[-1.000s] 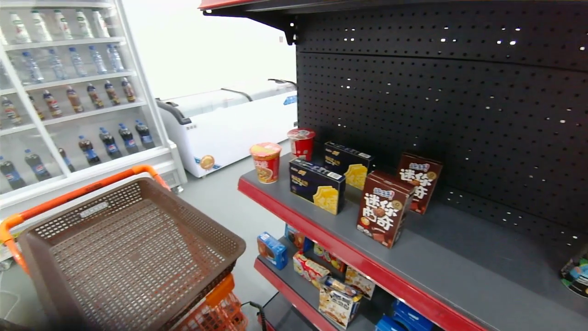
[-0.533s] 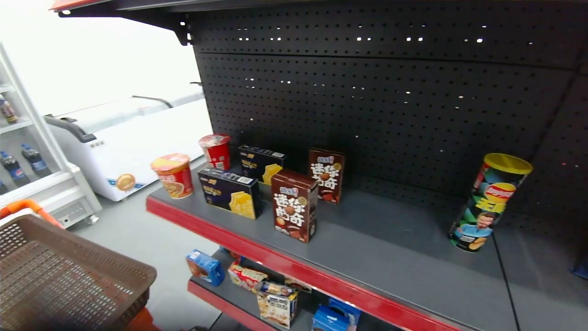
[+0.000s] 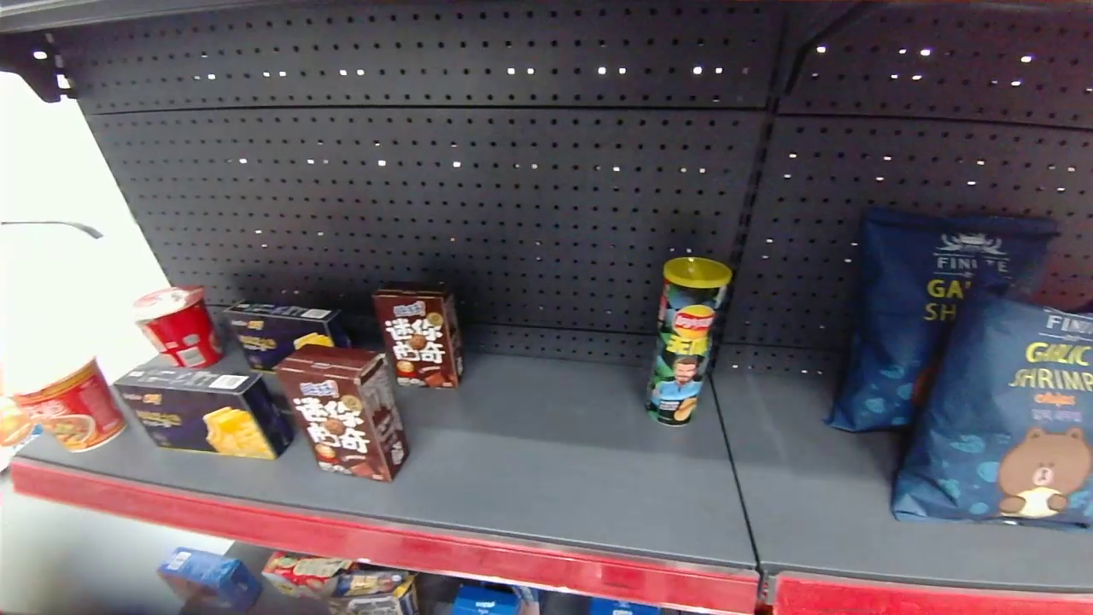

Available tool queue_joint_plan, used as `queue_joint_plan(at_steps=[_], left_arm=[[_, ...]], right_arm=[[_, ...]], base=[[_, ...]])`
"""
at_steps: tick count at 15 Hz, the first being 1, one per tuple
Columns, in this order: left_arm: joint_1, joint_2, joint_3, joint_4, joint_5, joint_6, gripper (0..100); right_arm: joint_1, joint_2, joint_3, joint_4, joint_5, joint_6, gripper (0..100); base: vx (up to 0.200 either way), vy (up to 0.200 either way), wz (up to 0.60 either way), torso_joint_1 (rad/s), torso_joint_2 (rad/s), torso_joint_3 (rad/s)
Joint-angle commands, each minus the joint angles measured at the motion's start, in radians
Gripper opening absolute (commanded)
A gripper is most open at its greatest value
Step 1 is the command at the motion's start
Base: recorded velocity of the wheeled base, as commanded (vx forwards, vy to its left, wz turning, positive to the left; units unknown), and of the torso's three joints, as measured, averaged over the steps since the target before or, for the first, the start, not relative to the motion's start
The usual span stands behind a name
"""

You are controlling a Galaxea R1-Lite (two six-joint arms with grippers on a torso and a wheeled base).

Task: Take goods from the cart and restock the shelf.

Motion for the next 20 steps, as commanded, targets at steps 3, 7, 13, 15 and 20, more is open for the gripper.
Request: queue_joint_plan(at_steps=[3,7,13,15,20], left_arm=[[0.000,0.003,-0.008,-0.001,0.013,0.000,0],[0.000,0.007,-0.093,0.000,0.052,0.003,0],[0.011,-0.002,-0.211,0.135,0.139,0.047,0],[0.011,-0.025,-0.212,0.143,0.141,0.052,0],[0.008,-0.025,-0.146,0.140,0.138,0.049,0]], right_arm=[[0.000,0.000,0.000,0.001,0.000,0.001,100],[0.000,0.000,0.000,0.002,0.003,0.001,100],[0.054,0.423,-0.245,-0.058,0.161,-0.008,100],[0.161,0.552,-0.314,-0.102,0.246,-0.059,100],[0.322,0.991,-0.509,-0.308,0.284,-0.036,100]], base=[[0.000,0.000,-0.40,0.002,0.00,0.000],[0.000,0.000,0.00,0.000,0.00,0.000],[0.000,0.000,0.00,0.000,0.00,0.000],[0.000,0.000,0.00,0.000,0.00,0.000],[0.000,0.000,0.00,0.000,0.00,0.000]])
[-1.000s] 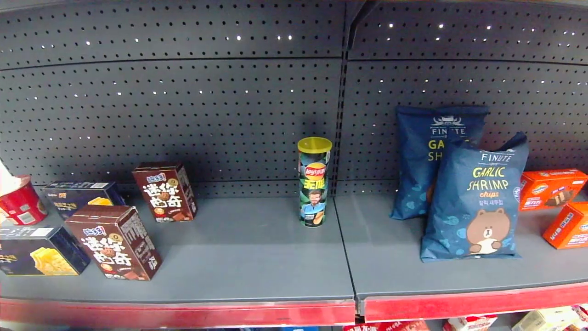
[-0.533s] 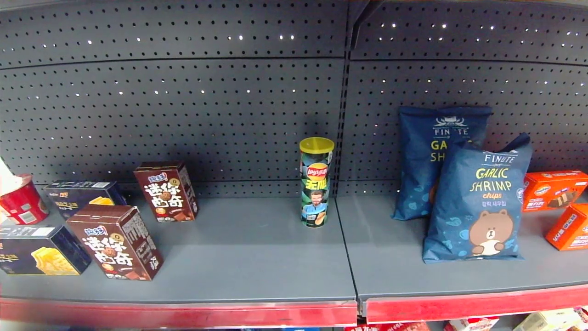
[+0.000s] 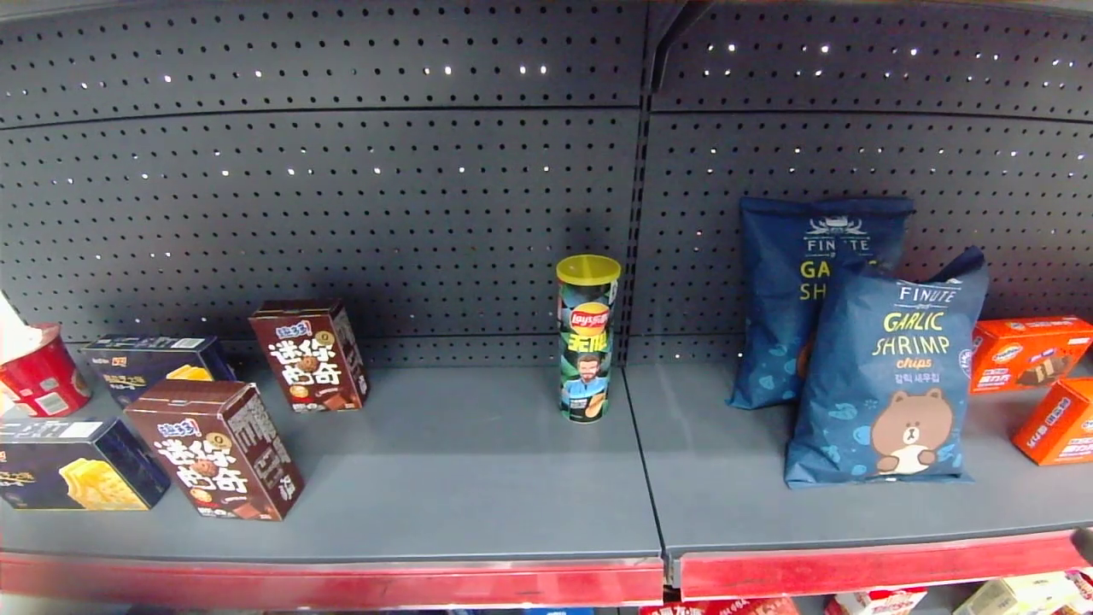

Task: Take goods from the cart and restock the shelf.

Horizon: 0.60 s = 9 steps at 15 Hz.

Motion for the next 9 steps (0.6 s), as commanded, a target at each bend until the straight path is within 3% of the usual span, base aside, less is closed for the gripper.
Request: queue_joint_plan(at_steps=[1,2,5,9], left_arm=[[-0.001,-0.001,0.041,-0.004,-0.002,-0.002,0],[-0.002,-0.001,0.049,-0.002,-0.002,-0.005,0],[-0.004,-0.002,0.052,0.002,-0.002,-0.061,0],[-0.005,-0.015,0.079,0.002,-0.005,-0.071,0]], right_arm=[[0.086,0.393,-0.103,-0.173,0.069,-0.003,100],[0.086,0.507,-0.114,-0.273,0.101,-0.010,100],[0.106,0.761,-0.159,-0.501,0.109,-0.039,100],[0.186,0.939,-0.317,-0.529,0.135,-0.040,100]], base=[[0.000,0.000,0.00,0.000,0.00,0.000],[0.000,0.000,0.00,0.000,0.00,0.000],[0.000,0.000,0.00,0.000,0.00,0.000],[0.000,0.000,0.00,0.000,0.00,0.000]])
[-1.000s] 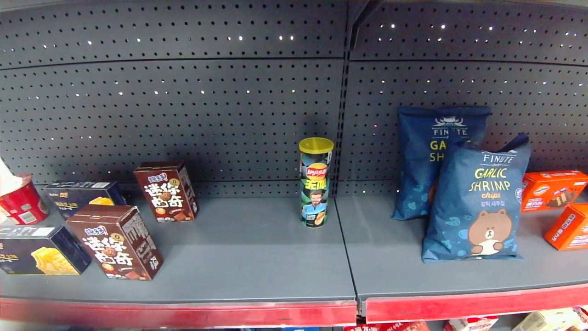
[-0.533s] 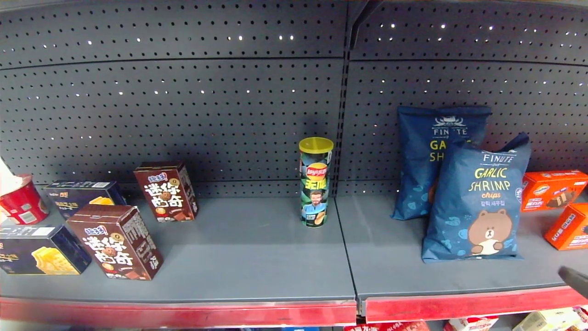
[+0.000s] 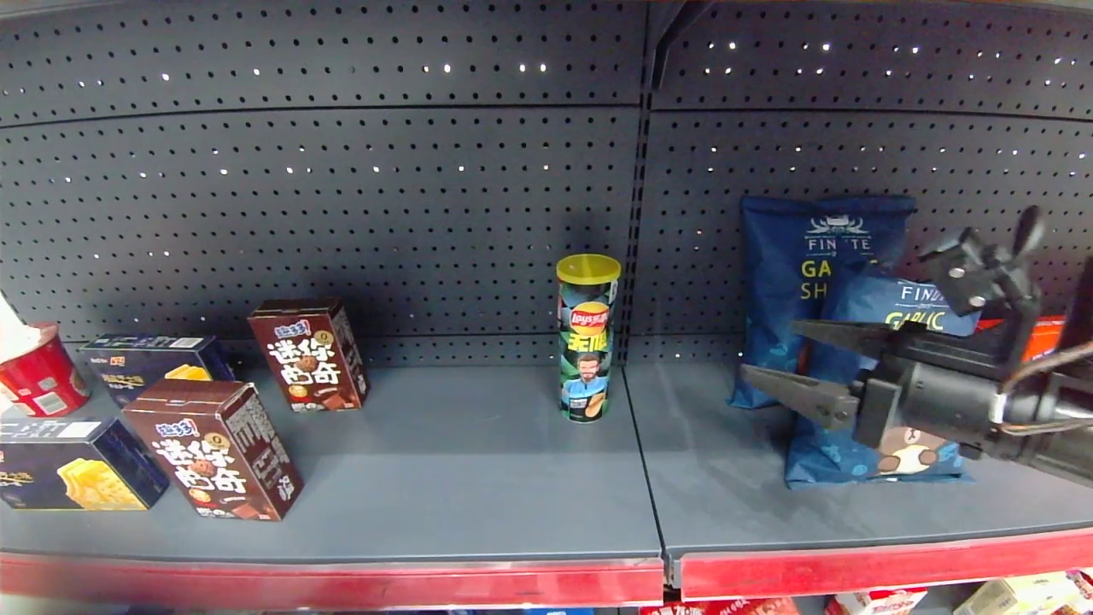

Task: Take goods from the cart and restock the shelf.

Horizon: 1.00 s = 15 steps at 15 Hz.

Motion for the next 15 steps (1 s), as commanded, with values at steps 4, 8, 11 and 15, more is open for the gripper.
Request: queue_joint_plan(at_steps=[4,8,11,15], left_arm=[[-0.001,-0.033,0.038,0.001,0.000,-0.001,0],[-0.003,-0.037,0.039,0.001,0.000,-0.001,0],[-0.003,-0.040,0.038,0.003,-0.001,-0.001,0],[-0.003,-0.040,0.038,0.011,-0.001,-0.001,0]], right_arm=[[0.112,0.296,-0.197,-0.009,0.014,-0.003,100],[0.134,0.388,-0.235,-0.016,0.040,-0.008,100],[0.126,0.539,-0.344,-0.059,0.151,-0.014,100],[0.110,0.636,-0.436,-0.093,0.230,-0.012,100]], base=[[0.000,0.000,0.00,0.000,0.00,0.000],[0.000,0.000,0.00,0.000,0.00,0.000],[0.000,0.000,0.00,0.000,0.00,0.000],[0.000,0.000,0.00,0.000,0.00,0.000]])
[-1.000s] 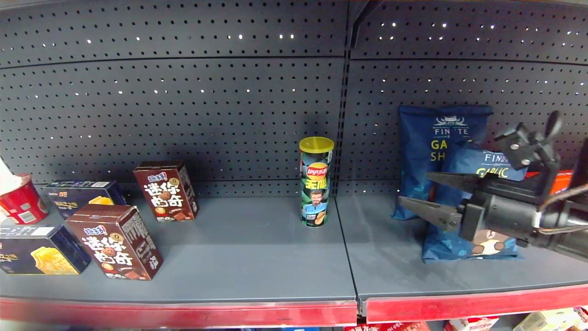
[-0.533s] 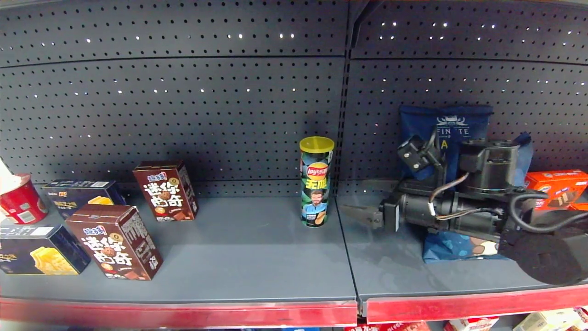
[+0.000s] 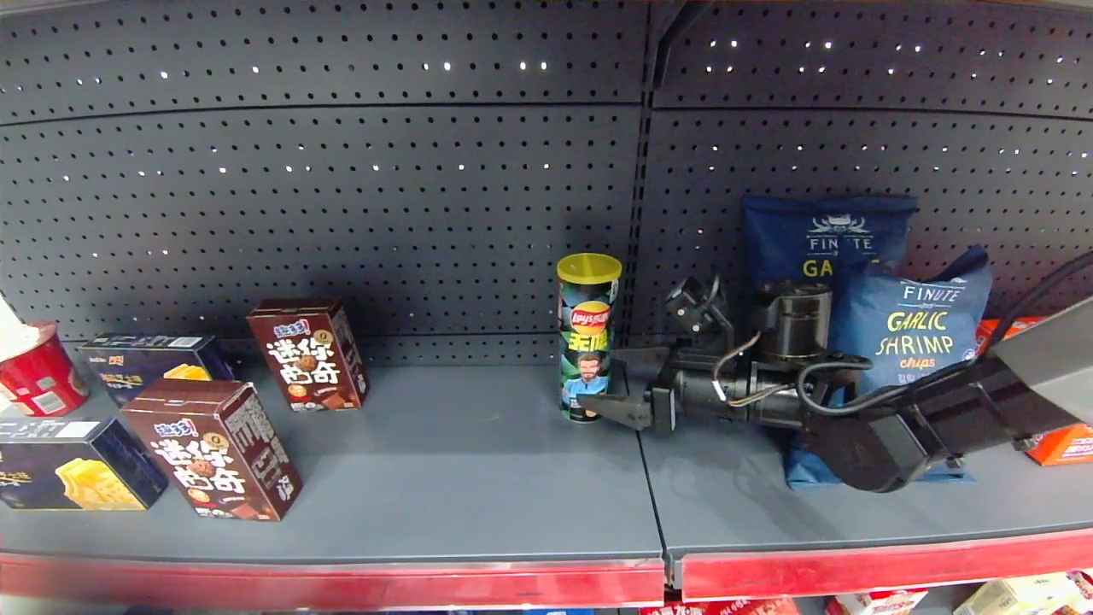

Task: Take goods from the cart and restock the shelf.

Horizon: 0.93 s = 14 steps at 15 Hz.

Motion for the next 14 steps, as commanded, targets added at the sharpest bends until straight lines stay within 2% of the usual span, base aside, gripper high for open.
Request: queue_joint_plan(at_steps=[1,4,7,12,14], left_arm=[[0.000,-0.002,0.000,0.007,0.000,0.000,0],[0.002,-0.047,-0.003,0.067,0.000,0.000,0],[-0.008,-0.080,-0.004,0.118,0.000,0.000,0],[-0.012,-0.080,-0.001,0.119,0.002,0.001,0],[-0.012,-0.080,0.000,0.119,0.000,0.001,0]], right_arm=[[-0.016,0.089,-0.077,0.001,0.046,0.000,100],[-0.035,0.138,-0.138,-0.002,0.119,0.002,100],[-0.037,0.181,-0.206,0.006,0.127,0.003,100],[-0.074,0.236,-0.311,0.043,0.127,0.003,100],[-0.098,0.275,-0.407,0.090,0.127,0.003,100]], base=[[0.000,0.000,0.00,0.000,0.00,0.000],[0.000,0.000,0.00,0.000,0.00,0.000],[0.000,0.000,0.00,0.000,0.00,0.000],[0.000,0.000,0.00,0.000,0.00,0.000],[0.000,0.000,0.00,0.000,0.00,0.000]])
